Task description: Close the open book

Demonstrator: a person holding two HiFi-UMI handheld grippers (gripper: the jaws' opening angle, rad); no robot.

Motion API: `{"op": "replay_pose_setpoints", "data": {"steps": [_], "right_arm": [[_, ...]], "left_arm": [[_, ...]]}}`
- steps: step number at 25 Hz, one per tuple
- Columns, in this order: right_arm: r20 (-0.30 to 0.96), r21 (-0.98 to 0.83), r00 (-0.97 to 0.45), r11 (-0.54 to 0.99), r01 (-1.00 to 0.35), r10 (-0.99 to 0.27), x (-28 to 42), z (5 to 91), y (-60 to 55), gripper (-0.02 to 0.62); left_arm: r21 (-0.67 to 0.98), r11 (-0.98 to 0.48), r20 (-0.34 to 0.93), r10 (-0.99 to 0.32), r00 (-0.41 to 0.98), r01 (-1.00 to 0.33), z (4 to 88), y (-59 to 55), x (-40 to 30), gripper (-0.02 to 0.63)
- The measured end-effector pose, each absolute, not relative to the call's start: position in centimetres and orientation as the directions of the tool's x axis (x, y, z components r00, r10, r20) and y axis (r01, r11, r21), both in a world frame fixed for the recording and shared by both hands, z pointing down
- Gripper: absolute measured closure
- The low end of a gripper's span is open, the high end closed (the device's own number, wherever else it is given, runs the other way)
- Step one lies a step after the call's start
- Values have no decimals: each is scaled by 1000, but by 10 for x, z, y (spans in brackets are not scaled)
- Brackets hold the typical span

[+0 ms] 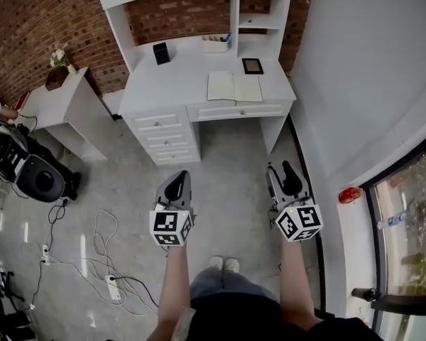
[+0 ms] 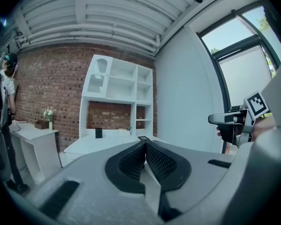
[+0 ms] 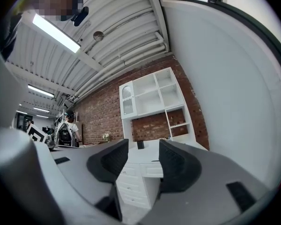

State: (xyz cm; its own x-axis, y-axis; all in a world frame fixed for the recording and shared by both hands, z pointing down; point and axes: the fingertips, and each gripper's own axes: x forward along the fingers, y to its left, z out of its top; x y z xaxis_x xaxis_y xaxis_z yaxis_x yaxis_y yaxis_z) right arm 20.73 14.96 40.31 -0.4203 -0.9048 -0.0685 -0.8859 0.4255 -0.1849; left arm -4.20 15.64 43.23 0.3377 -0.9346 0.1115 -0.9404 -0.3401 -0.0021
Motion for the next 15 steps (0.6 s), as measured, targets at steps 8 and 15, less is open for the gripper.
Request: {"op": "replay_pose_setpoints", "data": {"steps": [8, 15], "right_arm": [[-97, -168, -437, 447, -879, -894, 213, 396, 143, 408], [-125, -142, -446, 461, -876, -886, 221, 378, 136, 410]], "left_arm": [[-9, -297, 63, -953, 296, -955, 423, 157, -46, 597], [-10, -264, 5, -964, 264, -964, 404, 151, -50, 597]]}}
